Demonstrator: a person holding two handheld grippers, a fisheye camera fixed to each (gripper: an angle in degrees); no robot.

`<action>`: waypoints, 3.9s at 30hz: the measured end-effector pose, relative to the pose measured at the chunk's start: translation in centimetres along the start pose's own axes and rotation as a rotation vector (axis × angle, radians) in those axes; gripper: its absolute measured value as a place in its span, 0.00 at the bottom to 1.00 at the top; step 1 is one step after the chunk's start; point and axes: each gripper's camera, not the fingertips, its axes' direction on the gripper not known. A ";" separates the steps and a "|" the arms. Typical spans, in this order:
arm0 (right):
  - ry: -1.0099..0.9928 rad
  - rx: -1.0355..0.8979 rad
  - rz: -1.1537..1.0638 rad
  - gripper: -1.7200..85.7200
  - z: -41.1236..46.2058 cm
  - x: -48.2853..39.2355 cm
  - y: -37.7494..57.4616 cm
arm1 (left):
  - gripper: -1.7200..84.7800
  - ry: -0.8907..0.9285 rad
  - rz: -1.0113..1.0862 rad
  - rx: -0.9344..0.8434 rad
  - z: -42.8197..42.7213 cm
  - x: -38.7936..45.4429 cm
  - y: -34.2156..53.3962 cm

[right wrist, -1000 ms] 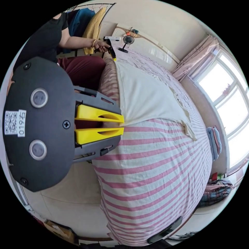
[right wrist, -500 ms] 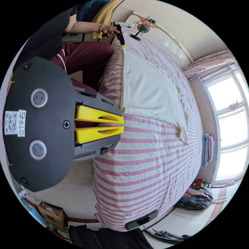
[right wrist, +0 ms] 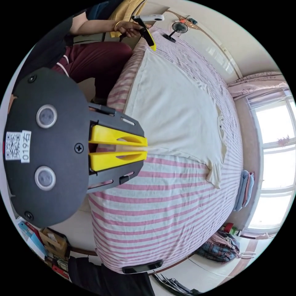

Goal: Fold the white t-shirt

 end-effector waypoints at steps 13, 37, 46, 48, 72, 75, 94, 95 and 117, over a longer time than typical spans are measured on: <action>-0.193 0.010 0.052 0.07 2.9 4.3 -1.3 | 0.03 -0.139 0.020 -0.178 4.7 5.6 -0.9; -0.226 -0.042 0.114 0.09 15.4 7.8 -24.2 | 0.03 0.181 0.438 -0.042 20.0 31.7 -5.8; -0.179 -0.044 0.139 0.01 16.2 9.3 -27.4 | 0.03 0.281 0.456 -0.097 22.5 32.9 -6.6; -0.191 -0.074 0.149 0.01 17.5 9.9 -27.4 | 0.03 0.311 0.454 -0.109 23.1 32.9 -6.8; -0.142 -0.109 0.155 0.03 20.7 9.4 -40.7 | 0.03 0.276 0.656 -0.054 29.0 41.0 -9.8; -0.117 -0.091 0.164 0.01 19.5 9.9 -41.1 | 0.03 0.375 0.600 -0.094 29.4 40.4 -10.4; -0.199 -0.128 0.076 0.09 11.9 6.8 -36.6 | 0.03 0.613 0.460 0.046 26.2 34.7 -11.3; -0.202 -0.137 0.070 0.09 11.6 6.5 -36.4 | 0.03 0.619 0.421 0.045 26.1 34.0 -11.5; -0.102 0.029 -0.054 0.06 -1.2 -1.9 -31.5 | 0.03 0.454 0.615 -0.022 22.9 35.3 -7.2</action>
